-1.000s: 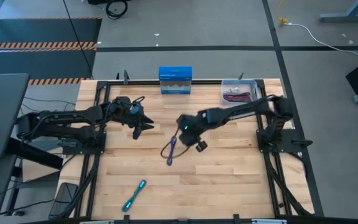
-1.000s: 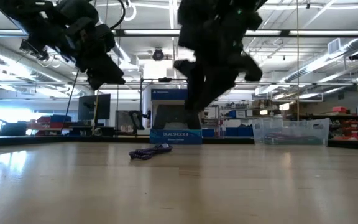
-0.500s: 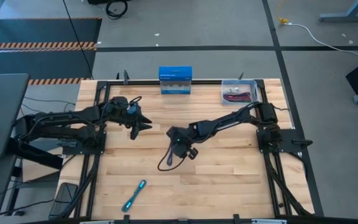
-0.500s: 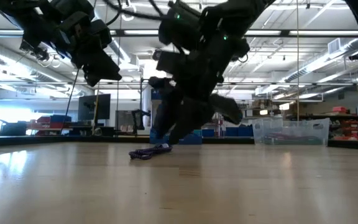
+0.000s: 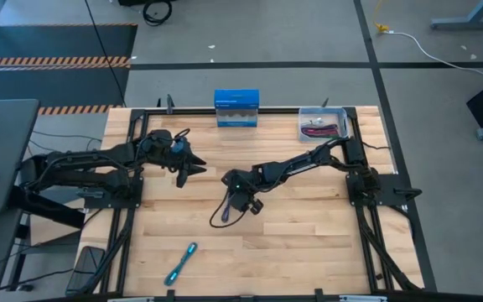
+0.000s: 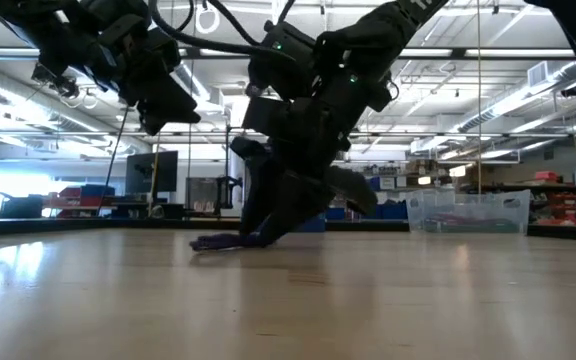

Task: Pick and place USB-C Cables
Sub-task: Put the blue charger cable into the bin

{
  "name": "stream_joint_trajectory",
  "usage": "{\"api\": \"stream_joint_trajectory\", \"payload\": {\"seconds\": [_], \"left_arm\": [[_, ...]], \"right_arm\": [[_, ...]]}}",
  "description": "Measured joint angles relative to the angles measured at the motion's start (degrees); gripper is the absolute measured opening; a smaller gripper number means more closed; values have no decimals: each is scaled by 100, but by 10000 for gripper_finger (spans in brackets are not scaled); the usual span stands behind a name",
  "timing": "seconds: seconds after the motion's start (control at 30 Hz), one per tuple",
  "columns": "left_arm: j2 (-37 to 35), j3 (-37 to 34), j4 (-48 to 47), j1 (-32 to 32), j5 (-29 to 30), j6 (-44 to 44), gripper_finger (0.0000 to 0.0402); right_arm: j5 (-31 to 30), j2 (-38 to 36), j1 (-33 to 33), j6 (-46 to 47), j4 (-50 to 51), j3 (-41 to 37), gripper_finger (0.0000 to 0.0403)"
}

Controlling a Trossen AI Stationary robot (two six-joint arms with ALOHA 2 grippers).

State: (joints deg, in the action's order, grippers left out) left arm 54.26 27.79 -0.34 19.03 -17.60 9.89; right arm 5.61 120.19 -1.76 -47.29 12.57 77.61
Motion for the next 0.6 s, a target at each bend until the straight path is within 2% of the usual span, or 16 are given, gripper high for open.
{"api": "stream_joint_trajectory", "payload": {"seconds": [0.23, 0.37, 0.47, 0.6], "left_arm": [[0, -2, -2, 2, 0, -2, 142], [0, -4, -84, 0, 0, 0, 142], [0, -4, -126, -3, 0, -1, 142], [0, -4, -169, -5, 0, -1, 142]], "right_arm": [[-40, 135, 37, 129, -8, 17, 123], [-196, 77, 45, 386, 38, 5, 78], [-529, -90, 84, 541, 268, -11, 20], [-1197, -501, 156, 541, 832, -16, 13]]}}
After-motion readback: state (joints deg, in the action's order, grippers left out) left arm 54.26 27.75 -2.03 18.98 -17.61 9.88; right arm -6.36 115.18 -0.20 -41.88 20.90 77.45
